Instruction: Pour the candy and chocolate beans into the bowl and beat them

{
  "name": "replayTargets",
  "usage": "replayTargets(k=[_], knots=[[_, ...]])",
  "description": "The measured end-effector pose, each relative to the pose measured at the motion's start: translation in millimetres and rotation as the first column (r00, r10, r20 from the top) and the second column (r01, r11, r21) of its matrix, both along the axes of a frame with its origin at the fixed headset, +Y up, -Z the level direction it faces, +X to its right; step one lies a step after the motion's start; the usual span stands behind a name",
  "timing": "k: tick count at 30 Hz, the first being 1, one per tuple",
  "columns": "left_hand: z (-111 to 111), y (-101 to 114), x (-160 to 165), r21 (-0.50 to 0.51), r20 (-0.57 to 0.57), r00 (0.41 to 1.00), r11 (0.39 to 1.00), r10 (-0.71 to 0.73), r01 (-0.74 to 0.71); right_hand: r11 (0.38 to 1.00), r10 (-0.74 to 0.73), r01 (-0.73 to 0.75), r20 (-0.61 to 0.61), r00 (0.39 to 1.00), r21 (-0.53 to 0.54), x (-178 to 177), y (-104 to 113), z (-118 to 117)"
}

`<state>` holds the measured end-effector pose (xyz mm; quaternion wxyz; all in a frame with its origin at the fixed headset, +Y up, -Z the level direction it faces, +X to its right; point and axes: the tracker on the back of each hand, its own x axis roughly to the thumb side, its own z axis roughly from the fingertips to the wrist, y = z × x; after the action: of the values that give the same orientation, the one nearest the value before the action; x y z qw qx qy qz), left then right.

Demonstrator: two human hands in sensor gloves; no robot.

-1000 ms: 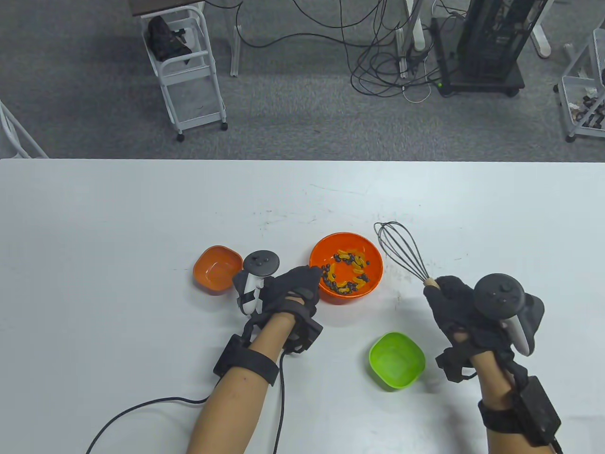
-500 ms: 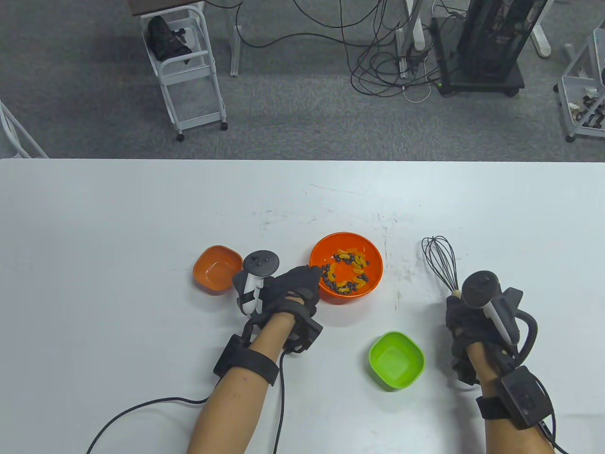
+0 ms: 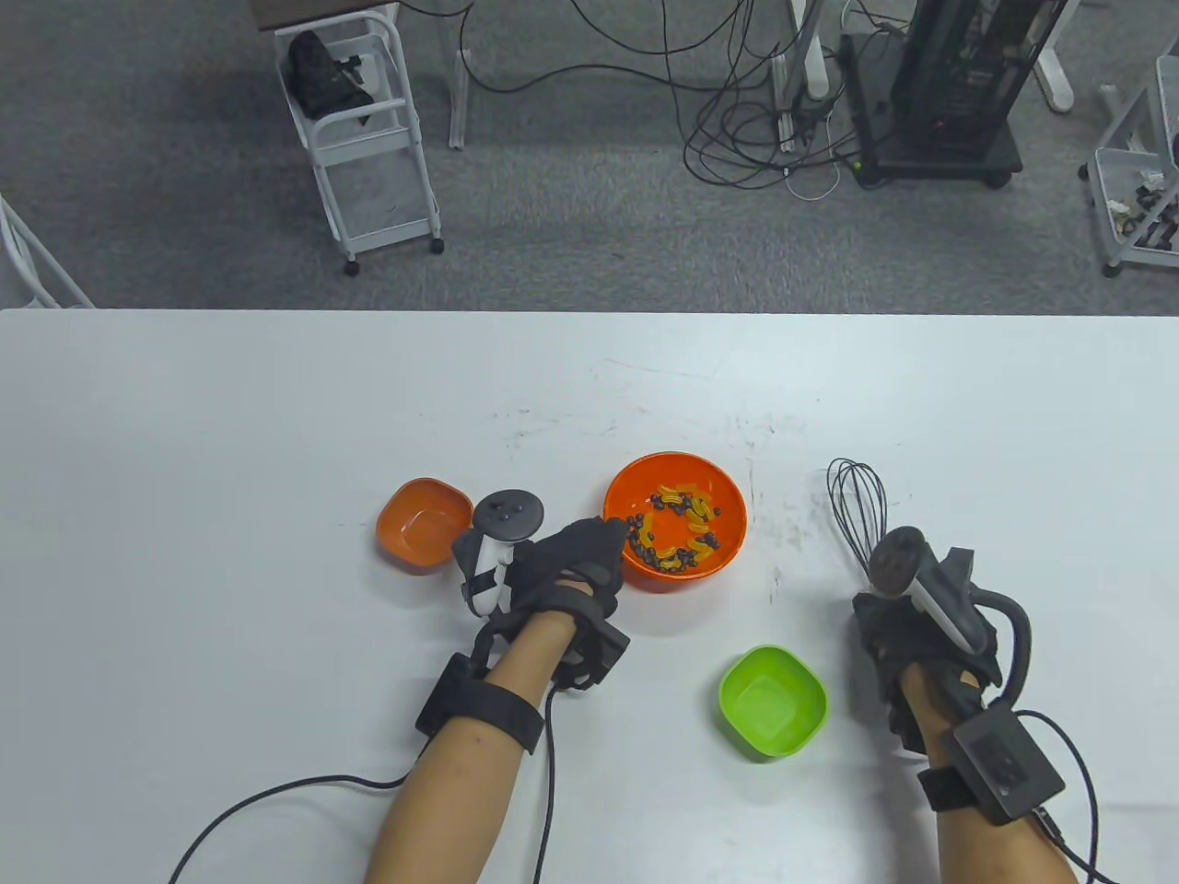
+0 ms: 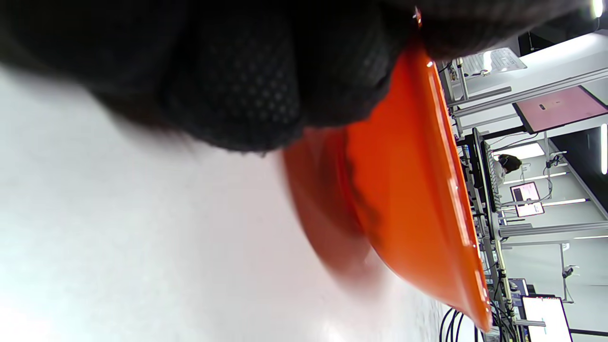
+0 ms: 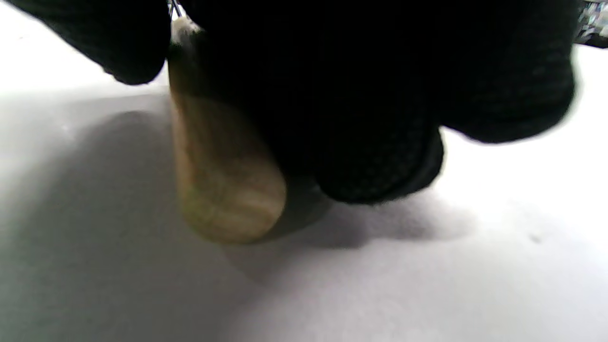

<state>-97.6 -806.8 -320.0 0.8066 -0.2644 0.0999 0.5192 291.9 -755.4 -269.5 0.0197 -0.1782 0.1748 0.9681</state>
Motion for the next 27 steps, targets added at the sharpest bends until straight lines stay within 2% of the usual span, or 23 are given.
replayTargets(k=[7,10,13,17,21,24,27], knots=[[17,2,-11,0.037,-0.076,0.994,0.997,0.073,-0.07,0.994,-0.048,0.049,-0.01,0.999,0.101,-4,25,4],[28,12,-15,0.09,-0.098,0.995,0.996,0.0,0.009,0.985,-0.078,0.084,-0.045,0.996,0.149,-13,38,9],[41,29,-17,0.167,-0.056,0.993,0.98,-0.105,0.113,0.969,-0.087,0.107,-0.099,0.991,0.224,-30,56,16],[62,58,-20,0.295,-0.002,0.97,0.927,-0.242,0.232,0.93,-0.095,0.157,-0.197,0.976,0.332,-59,78,31],[88,89,-25,0.417,0.043,0.932,0.854,-0.36,0.311,0.924,-0.101,0.195,-0.283,0.954,0.329,-88,93,47],[104,103,-29,0.479,0.072,0.873,0.784,-0.482,0.394,0.908,-0.108,0.23,-0.336,0.936,0.35,-105,101,63],[119,109,-37,0.546,0.042,0.838,0.715,-0.545,0.437,0.887,-0.125,0.275,-0.38,0.917,0.371,-118,102,83]])
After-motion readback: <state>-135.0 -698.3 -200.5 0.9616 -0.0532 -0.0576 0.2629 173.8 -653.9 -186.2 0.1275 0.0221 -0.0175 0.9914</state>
